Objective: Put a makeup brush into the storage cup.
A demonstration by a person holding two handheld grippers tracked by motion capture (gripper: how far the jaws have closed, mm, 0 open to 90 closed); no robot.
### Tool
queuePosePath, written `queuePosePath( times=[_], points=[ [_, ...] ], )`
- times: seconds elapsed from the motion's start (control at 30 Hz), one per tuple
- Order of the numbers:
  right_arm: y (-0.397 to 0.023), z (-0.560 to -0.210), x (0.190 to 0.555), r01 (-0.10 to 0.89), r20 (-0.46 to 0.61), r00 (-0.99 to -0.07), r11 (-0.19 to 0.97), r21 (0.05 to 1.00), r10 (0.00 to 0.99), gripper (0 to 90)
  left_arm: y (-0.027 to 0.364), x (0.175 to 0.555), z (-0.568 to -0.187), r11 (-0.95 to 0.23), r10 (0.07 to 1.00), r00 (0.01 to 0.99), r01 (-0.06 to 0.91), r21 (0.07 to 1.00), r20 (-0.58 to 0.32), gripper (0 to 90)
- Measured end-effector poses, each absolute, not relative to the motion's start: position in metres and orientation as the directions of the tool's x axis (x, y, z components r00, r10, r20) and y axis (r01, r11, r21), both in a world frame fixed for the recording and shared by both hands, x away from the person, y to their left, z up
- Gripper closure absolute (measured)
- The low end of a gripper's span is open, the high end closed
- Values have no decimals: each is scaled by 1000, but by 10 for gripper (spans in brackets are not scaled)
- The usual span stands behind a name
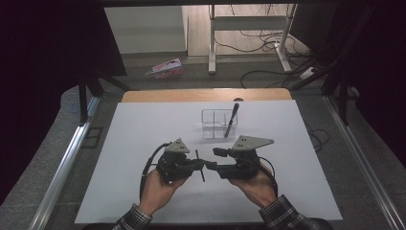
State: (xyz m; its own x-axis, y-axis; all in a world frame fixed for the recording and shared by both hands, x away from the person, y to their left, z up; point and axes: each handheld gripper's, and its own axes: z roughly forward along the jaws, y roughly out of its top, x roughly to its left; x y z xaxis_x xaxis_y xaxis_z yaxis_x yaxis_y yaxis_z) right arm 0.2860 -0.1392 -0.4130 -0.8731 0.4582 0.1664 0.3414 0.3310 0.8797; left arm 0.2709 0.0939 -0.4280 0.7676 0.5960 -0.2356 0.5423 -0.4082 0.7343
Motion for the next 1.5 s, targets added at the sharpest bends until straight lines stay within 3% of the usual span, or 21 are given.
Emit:
queuePosePath(
  times=[0.73, 0.9, 1.13, 1.5],
  points=[
    [-115, -404, 289, 315, 164, -898, 336, 887, 409, 727, 86, 268, -425, -428, 583, 784, 521, 739, -215, 853],
    [-114, -405, 290, 315, 169, -902, 338, 887, 398, 831, 85, 268, -424, -431, 578, 787, 517, 740, -214, 852],
    [-117, -406, 290, 300, 151, -902, 336, 893, 404, 853, 85, 268, -425, -424, 577, 787, 517, 744, -218, 840],
    [-121, -407, 291, 279, 123, -902, 342, 897, 414, 854, 85, 265, -430, -445, 617, 772, 501, 742, -152, 576]
  ],
)
